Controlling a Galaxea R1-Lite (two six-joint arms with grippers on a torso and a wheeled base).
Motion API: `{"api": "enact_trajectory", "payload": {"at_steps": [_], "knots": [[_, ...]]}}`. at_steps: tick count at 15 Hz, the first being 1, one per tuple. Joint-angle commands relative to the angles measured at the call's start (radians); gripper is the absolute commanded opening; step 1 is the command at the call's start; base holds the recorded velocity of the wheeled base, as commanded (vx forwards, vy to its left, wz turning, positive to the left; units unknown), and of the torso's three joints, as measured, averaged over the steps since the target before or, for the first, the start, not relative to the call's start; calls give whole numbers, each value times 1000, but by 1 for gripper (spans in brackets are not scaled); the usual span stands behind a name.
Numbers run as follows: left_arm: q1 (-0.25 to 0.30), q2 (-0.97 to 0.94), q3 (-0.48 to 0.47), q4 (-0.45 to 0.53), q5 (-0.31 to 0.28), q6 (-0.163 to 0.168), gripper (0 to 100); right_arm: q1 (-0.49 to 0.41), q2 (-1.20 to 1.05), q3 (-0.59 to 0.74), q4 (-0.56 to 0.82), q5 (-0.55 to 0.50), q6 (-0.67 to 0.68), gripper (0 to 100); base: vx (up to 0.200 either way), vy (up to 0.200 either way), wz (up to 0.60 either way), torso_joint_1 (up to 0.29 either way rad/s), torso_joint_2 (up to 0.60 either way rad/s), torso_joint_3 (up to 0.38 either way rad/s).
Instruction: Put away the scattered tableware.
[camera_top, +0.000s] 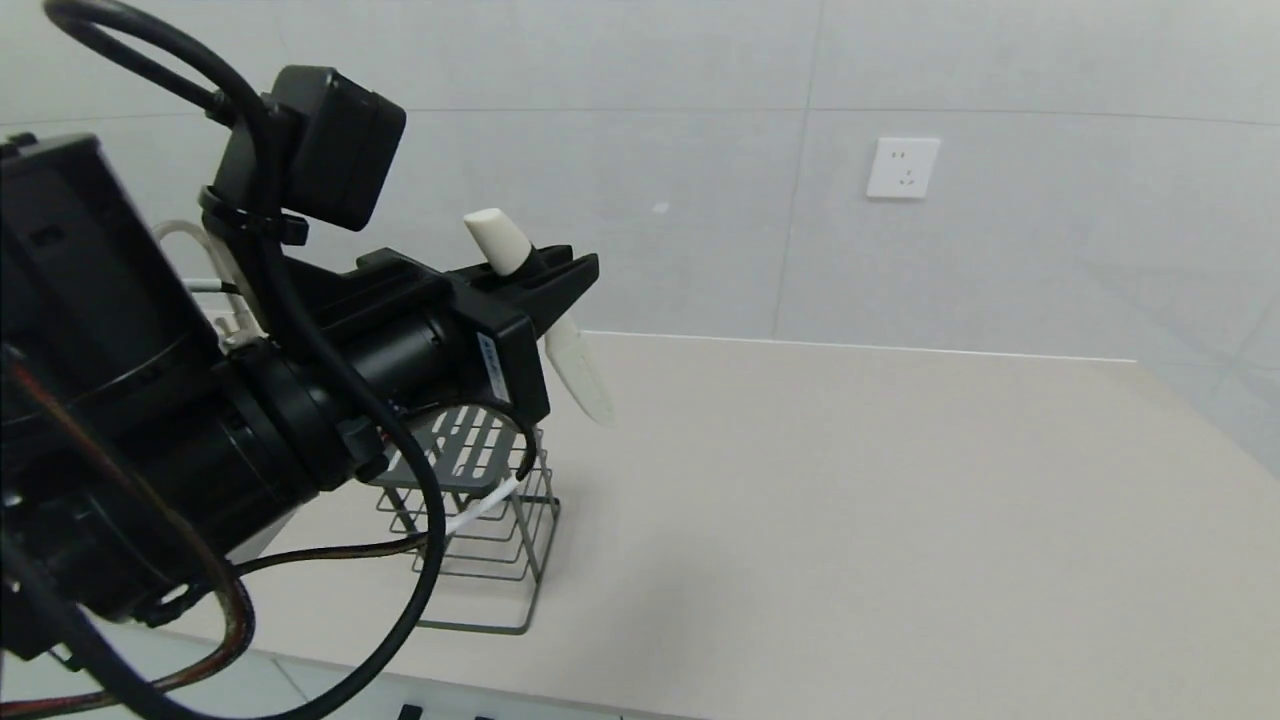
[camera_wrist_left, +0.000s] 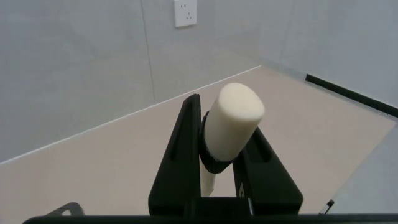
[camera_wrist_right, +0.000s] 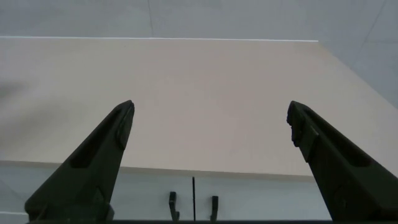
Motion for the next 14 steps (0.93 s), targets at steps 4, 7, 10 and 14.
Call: {"api": "enact_trajectory", "payload": {"at_steps": [4,7,10,14], "knots": [[4,73,12,-90,20,5,0,0,1,0,1,1,0,100,0,0,0,0,0,0],[6,43,50,-102,74,45,0,0,1,0,-1,1,0,100,0,0,0,0,0,0],[24,-3,90,-104,74,48,0,0,1,0,-1,1,0,100,0,0,0,0,0,0],[90,-9,90,-119,70,84,0,0,1,0,-1,1,0,100,0,0,0,0,0,0]]}}
